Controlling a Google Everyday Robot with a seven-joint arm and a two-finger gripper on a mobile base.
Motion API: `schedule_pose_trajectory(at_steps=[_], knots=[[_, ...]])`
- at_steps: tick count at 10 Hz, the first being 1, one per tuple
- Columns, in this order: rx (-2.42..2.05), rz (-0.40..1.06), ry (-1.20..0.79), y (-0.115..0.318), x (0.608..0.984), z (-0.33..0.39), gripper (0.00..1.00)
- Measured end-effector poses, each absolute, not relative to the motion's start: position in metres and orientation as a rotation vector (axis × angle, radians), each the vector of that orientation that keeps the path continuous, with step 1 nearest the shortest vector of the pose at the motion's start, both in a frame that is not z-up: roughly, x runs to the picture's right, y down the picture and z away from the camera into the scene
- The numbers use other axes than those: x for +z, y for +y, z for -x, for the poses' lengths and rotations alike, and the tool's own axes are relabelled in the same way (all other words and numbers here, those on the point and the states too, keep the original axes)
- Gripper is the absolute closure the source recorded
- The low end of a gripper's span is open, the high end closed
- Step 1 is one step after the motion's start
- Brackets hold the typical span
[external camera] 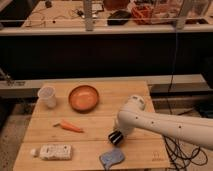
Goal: Place the eraser on the white sponge
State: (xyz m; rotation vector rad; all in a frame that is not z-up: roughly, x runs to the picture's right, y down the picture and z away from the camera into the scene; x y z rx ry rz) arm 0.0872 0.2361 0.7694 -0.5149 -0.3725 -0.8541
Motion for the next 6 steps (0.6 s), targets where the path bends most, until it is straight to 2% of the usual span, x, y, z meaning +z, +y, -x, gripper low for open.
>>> schedule_pose_trajectory(at_steps=[6], knots=[[-0.887,0.523,-0.398,0.247,0.7651,-0.0799,0.97]])
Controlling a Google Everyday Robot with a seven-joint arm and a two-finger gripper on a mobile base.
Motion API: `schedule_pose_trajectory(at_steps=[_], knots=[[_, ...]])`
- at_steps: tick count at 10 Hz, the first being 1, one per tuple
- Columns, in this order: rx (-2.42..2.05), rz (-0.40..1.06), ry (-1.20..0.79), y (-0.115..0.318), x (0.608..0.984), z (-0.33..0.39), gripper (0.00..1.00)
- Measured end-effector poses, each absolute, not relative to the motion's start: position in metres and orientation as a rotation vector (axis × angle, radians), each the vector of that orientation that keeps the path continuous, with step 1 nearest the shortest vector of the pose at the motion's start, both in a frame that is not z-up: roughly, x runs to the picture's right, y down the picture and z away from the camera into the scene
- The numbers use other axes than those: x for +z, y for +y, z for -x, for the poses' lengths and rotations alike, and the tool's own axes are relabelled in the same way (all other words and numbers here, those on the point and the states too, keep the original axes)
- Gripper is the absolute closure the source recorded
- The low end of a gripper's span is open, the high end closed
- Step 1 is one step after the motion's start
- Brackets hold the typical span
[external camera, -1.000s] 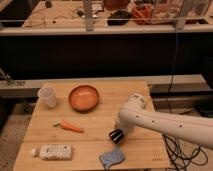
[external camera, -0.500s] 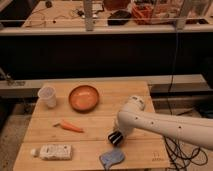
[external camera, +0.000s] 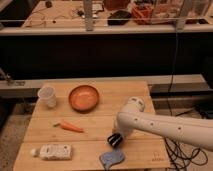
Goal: Place the eraser on the white sponge
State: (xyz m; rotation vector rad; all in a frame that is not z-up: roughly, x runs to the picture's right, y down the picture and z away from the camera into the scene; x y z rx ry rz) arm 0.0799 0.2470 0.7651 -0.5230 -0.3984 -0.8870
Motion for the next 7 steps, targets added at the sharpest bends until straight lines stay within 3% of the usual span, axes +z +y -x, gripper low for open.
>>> schedule_pose_trajectory(at_steps=[7], knots=[[-0.919,0.52,-0.428,0.2536,0.7617,-0.0748,0.97]])
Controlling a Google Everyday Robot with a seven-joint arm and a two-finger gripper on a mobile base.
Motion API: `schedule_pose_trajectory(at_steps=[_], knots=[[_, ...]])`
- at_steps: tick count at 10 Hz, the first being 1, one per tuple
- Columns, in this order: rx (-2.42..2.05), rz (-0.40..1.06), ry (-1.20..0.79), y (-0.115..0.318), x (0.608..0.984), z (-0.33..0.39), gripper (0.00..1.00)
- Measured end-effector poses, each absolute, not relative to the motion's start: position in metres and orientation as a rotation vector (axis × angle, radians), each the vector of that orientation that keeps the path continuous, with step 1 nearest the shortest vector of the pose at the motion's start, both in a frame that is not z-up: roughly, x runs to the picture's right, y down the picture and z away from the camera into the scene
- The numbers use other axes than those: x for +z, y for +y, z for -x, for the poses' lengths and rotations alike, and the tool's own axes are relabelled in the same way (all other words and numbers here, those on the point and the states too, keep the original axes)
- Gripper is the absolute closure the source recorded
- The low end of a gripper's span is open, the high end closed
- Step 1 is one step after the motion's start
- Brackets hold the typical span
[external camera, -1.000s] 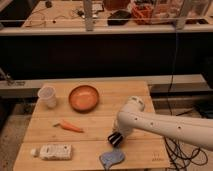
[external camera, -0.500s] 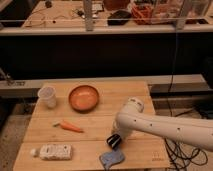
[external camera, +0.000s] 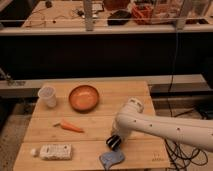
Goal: Place the eraser on the white sponge
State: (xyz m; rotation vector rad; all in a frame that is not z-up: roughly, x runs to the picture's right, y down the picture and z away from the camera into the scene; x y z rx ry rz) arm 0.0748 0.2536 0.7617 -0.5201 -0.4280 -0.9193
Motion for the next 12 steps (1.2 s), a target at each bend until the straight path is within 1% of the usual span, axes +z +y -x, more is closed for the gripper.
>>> schedule_pose_trajectory(at_steps=[12], knots=[[-0.948,0.517,-0.465,0.2609,0.7575,-0.068,0.97]])
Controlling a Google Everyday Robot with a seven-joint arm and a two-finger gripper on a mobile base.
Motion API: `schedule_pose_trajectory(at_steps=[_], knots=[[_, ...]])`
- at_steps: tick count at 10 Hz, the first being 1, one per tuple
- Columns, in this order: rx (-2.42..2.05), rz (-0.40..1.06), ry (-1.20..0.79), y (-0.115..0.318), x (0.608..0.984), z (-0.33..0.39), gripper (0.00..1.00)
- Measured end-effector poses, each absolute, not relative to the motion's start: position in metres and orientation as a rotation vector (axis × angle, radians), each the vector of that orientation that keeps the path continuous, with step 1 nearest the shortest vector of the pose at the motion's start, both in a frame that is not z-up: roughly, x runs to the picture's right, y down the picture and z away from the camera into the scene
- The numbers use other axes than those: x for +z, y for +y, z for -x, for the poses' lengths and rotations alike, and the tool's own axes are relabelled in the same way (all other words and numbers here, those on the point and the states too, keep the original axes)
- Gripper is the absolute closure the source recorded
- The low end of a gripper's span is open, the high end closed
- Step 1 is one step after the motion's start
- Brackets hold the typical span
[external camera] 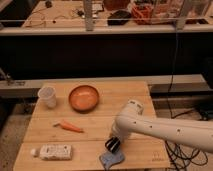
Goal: Place the eraser on the white sponge
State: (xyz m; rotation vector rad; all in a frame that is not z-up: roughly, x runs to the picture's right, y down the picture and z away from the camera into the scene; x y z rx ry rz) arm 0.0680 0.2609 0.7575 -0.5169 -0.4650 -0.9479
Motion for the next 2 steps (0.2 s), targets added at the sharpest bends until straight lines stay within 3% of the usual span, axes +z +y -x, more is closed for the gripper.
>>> schedule_pose_trajectory(at_steps=[2], knots=[[-0.951,0.516,-0.471,0.2622,0.7569,-0.0665,0.97]])
